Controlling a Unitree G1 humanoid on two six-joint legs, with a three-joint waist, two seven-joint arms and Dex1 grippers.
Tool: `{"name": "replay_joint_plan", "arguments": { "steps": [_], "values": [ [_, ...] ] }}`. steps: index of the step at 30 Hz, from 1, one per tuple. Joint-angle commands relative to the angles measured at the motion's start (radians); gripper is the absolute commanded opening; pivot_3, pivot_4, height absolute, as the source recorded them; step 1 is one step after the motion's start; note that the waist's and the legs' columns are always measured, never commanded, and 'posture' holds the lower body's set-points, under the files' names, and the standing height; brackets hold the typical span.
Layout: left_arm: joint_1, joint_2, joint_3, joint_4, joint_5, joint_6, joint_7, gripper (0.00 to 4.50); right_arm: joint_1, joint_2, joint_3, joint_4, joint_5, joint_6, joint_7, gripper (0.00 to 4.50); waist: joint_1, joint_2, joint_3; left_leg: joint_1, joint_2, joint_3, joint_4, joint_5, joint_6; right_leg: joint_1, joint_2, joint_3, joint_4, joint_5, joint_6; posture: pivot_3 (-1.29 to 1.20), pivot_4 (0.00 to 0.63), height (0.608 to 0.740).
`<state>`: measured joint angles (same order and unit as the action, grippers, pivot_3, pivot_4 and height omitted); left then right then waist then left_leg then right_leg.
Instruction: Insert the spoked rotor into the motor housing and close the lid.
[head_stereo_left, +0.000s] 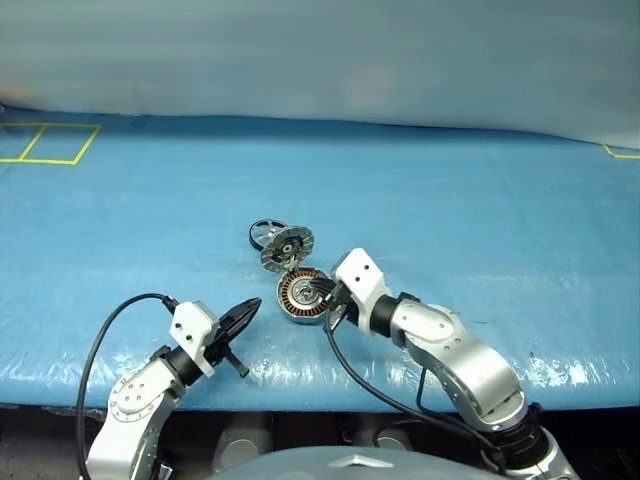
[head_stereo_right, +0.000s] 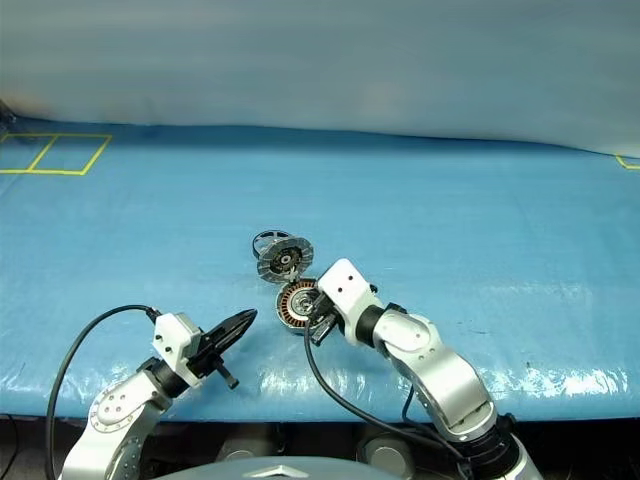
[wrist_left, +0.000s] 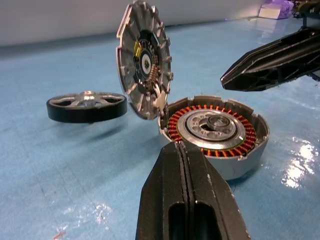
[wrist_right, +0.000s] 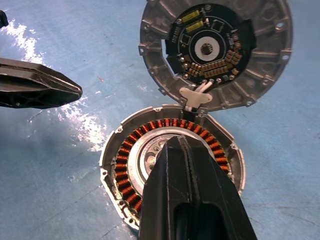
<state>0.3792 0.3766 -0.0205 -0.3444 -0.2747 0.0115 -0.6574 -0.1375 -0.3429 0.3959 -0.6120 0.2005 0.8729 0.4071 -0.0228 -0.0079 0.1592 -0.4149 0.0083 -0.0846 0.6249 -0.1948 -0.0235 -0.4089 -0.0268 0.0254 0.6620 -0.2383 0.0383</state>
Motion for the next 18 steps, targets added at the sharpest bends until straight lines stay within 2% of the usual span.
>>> {"name": "replay_joint_plan", "arguments": {
  "steps": [1, 6, 18],
  "values": [
    [0.004, 0.006, -0.011, -0.006, 0.007, -0.031, -0.009, 0.00, -0.035, 0.018, 0.024, -0.060, 0.012, 0.052, -0.011, 0.01, 0.000, 0.000, 0.000, 0.000, 0.000, 0.000, 0.000, 0.000, 0.000, 0.000, 0.000, 0.000, 0.000, 0.000, 0.000, 0.00, 0.150, 0.740],
    [-0.001, 0.019, -0.026, 0.000, 0.021, -0.036, -0.024, 0.00, -0.059, 0.038, 0.051, -0.054, 0.001, 0.111, -0.038, 0.01, -0.003, 0.000, 0.000, 0.000, 0.000, 0.000, 0.000, 0.000, 0.000, 0.000, 0.000, 0.000, 0.000, 0.000, 0.000, 0.00, 0.150, 0.740],
    [-0.028, -0.012, -0.062, 0.097, 0.105, -0.200, 0.002, 0.00, -0.081, 0.042, 0.069, -0.010, -0.007, 0.145, -0.067, 0.01, -0.005, 0.000, 0.000, 0.000, 0.000, 0.000, -0.001, 0.000, 0.000, -0.001, 0.000, 0.000, 0.000, 0.000, 0.000, 0.00, 0.150, 0.740]
  ]
}}
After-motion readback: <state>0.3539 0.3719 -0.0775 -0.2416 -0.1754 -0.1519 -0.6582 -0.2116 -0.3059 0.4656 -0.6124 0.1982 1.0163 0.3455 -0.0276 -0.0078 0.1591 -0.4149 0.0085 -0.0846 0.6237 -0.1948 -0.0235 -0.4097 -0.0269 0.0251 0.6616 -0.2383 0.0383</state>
